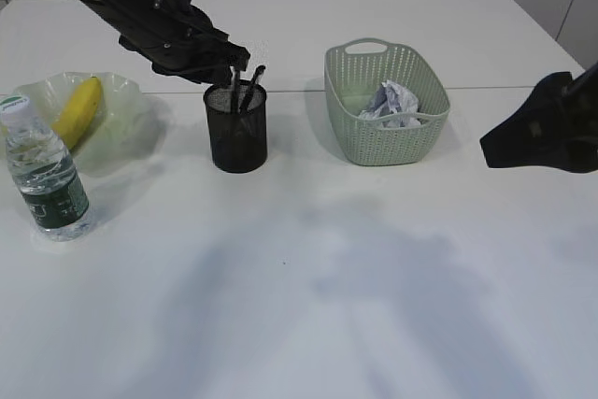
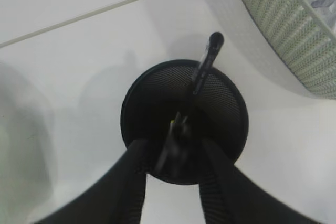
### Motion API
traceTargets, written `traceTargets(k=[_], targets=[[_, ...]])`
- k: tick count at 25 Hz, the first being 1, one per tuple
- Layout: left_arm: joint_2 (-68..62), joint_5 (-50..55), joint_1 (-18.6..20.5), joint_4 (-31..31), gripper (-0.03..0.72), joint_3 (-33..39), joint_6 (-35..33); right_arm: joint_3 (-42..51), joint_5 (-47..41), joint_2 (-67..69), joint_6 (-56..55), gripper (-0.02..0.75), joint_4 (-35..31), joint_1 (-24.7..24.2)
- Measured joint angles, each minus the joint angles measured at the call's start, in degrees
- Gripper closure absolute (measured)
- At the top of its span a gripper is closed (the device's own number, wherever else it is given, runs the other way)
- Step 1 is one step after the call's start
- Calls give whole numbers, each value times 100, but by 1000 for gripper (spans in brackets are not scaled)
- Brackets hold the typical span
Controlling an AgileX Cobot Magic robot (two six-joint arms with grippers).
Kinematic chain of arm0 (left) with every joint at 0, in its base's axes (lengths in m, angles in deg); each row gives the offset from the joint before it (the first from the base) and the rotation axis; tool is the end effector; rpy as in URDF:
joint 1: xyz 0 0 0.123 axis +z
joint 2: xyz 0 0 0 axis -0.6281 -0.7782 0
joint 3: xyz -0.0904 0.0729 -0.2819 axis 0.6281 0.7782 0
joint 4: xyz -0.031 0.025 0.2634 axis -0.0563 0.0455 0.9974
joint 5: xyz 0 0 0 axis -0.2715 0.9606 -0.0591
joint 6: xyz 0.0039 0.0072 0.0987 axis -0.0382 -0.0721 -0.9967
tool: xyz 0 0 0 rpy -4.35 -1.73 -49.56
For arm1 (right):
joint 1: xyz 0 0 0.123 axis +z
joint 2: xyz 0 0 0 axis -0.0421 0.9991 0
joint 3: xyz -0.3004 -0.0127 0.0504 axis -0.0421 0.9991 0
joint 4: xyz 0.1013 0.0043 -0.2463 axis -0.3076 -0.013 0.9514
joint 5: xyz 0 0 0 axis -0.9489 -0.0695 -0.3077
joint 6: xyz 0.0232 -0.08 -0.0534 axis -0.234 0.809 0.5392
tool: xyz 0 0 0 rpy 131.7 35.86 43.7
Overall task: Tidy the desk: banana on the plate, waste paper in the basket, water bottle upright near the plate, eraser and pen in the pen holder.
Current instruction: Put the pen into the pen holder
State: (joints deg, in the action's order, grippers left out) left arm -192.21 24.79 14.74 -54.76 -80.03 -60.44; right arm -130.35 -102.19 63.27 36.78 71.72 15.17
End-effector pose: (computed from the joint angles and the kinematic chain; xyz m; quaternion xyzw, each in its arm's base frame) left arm 0.4540 -0.2038 0.2372 0.1567 0.9217 -0.0889 0.3434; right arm 0.2196 0.0914 0.3364 -0.1849 0.9197 0.1466 0.3137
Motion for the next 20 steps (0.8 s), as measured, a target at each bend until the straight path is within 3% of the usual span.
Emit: traceTargets(k=[3, 7, 13, 20], targets=[[0, 0, 0, 0, 346, 0, 0, 0, 0, 0, 0, 381, 0, 0], [0, 0, 0, 0, 322, 0, 0, 0, 0, 0, 0, 381, 9, 0], [381, 318, 0, 0, 326, 0, 0, 0, 0, 0, 0, 381, 131, 0], [1208, 2233, 0, 334, 412, 0, 0, 0, -13, 0, -309, 381, 366, 0]])
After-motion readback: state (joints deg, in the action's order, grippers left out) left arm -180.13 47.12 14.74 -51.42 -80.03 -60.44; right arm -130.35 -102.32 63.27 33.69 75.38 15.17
